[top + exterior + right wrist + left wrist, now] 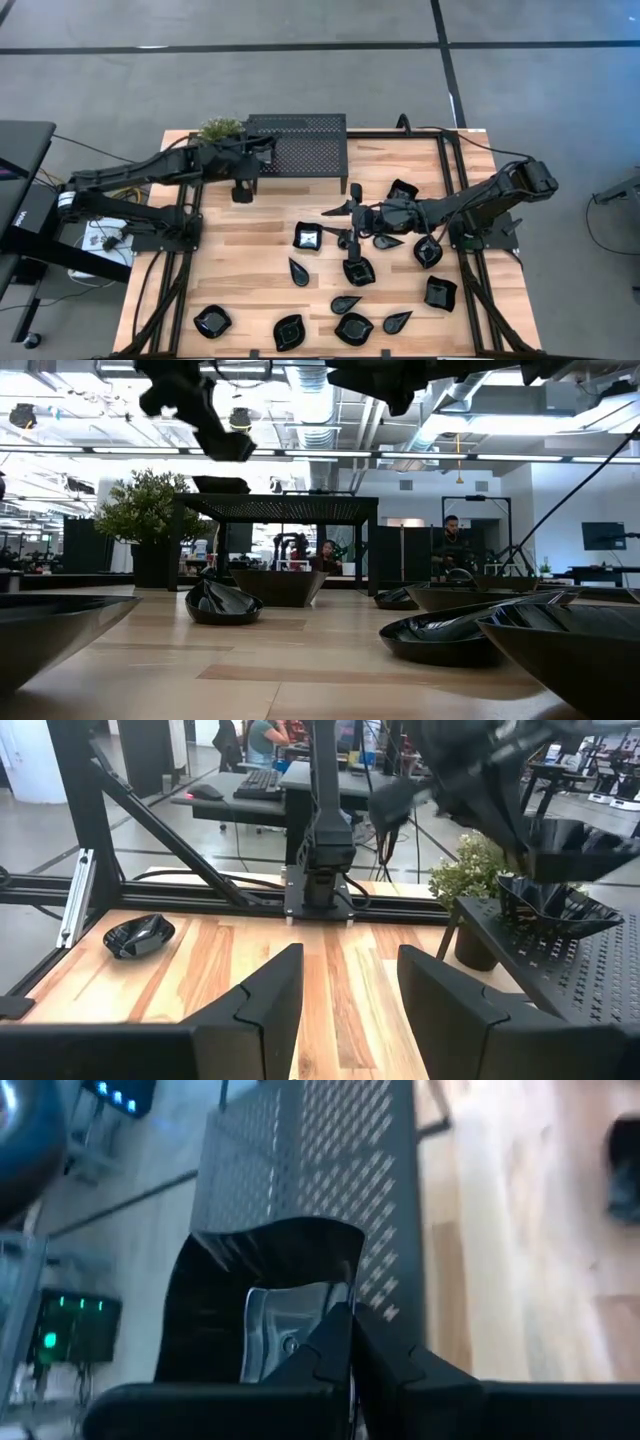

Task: Pick & Place Mini shaped plates
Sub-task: Stack the distorted square plate on top of the distorted square plate on the shelf

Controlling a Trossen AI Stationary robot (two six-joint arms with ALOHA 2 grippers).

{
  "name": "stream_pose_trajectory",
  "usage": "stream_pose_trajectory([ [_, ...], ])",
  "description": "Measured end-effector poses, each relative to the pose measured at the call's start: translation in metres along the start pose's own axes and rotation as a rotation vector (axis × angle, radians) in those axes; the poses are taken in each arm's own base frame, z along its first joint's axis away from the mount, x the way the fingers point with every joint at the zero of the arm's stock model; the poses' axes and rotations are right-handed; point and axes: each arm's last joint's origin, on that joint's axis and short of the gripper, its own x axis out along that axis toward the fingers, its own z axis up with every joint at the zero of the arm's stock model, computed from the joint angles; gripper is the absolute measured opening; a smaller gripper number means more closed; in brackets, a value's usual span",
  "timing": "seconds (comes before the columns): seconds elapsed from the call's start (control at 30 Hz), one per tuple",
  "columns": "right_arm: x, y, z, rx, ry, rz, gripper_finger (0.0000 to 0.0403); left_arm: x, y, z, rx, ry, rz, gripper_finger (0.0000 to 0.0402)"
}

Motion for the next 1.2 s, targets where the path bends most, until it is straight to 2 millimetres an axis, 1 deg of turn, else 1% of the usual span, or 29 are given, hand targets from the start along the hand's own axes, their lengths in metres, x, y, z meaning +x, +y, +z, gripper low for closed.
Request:
stream_pose_trajectory([
  [0.1, 0.000, 0.000, 0.000, 0.000, 0.000, 0.000, 0.0159, 0.009, 0.003, -0.009, -0.031, 0.052, 0.009, 0.0008],
  [0.23, 0.000, 0.000, 0.000, 0.000, 0.000, 0.000, 0.0159, 0.013, 0.003, -0.014, -0.049, 0.075, 0.011, 0.0008],
  [0.43, 0.001, -0.002, 0.000, 0.000, 0.001, -0.006, 0.0159, 0.022, -0.003, -0.016, -0.040, 0.035, 0.036, 0.0012],
  [0.57, 0.001, -0.004, 0.000, 0.002, 0.002, -0.013, 0.0159, 0.028, -0.004, -0.017, -0.011, 0.010, 0.060, 0.0034],
  [0.73, 0.001, -0.004, 0.000, 0.002, 0.002, -0.012, 0.0159, 0.027, -0.005, -0.015, -0.014, -0.008, 0.072, 0.0074],
  [0.83, 0.003, -0.003, -0.003, 0.004, 0.006, -0.004, 0.0159, 0.021, -0.009, -0.009, -0.039, -0.055, 0.070, 0.0092],
  [0.93, 0.011, 0.000, -0.015, -0.003, 0.050, 0.027, 0.0159, 0.010, -0.017, 0.001, -0.076, -0.141, 0.051, 0.0100],
  [1.07, 0.036, 0.004, -0.030, -0.013, 0.125, 0.121, 0.0159, -0.012, -0.030, 0.014, -0.153, -0.291, 0.006, 0.0101],
  [1.13, 0.050, 0.007, -0.035, -0.024, 0.196, 0.190, 0.0159, -0.025, -0.038, 0.017, -0.197, -0.353, -0.036, 0.0102],
  [1.2, 0.063, 0.011, -0.039, -0.030, 0.287, 0.217, 0.0159, -0.036, -0.045, 0.020, -0.245, -0.407, -0.084, 0.0102],
])
